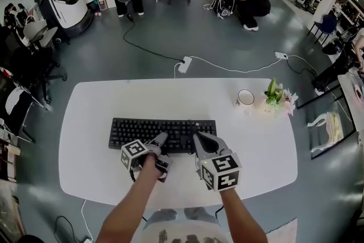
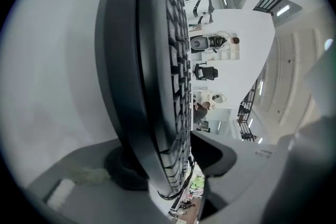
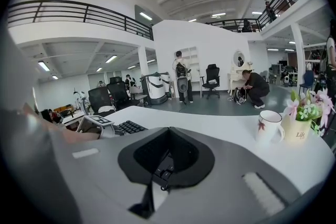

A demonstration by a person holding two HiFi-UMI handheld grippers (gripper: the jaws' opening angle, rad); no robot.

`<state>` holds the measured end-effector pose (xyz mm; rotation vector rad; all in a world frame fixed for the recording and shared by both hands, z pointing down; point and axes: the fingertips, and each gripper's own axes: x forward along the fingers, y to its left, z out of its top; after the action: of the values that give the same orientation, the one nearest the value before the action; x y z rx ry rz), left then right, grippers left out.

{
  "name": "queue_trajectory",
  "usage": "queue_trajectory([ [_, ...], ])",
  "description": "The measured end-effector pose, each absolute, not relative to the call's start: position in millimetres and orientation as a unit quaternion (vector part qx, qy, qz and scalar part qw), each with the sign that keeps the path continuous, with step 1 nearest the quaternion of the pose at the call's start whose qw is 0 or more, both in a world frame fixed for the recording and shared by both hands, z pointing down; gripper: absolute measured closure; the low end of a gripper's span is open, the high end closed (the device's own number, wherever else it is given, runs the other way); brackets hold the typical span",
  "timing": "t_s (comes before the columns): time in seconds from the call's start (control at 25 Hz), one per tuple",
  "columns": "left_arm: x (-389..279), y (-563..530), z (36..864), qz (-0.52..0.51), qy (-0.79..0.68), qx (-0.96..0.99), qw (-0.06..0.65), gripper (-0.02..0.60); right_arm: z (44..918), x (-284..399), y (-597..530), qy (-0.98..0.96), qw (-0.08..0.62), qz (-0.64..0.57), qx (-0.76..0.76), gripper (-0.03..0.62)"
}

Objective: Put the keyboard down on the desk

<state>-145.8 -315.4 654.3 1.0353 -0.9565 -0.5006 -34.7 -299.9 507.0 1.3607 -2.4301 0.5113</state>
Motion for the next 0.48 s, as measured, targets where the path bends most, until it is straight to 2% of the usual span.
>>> queue_trajectory([
  [0.48, -147.2, -310.8, 649.5, -0.175, -0.458, 0.448, 0.748, 0.275, 510.0, -33.3, -295.6, -0.845, 0.152, 0.190, 0.477, 0.594],
])
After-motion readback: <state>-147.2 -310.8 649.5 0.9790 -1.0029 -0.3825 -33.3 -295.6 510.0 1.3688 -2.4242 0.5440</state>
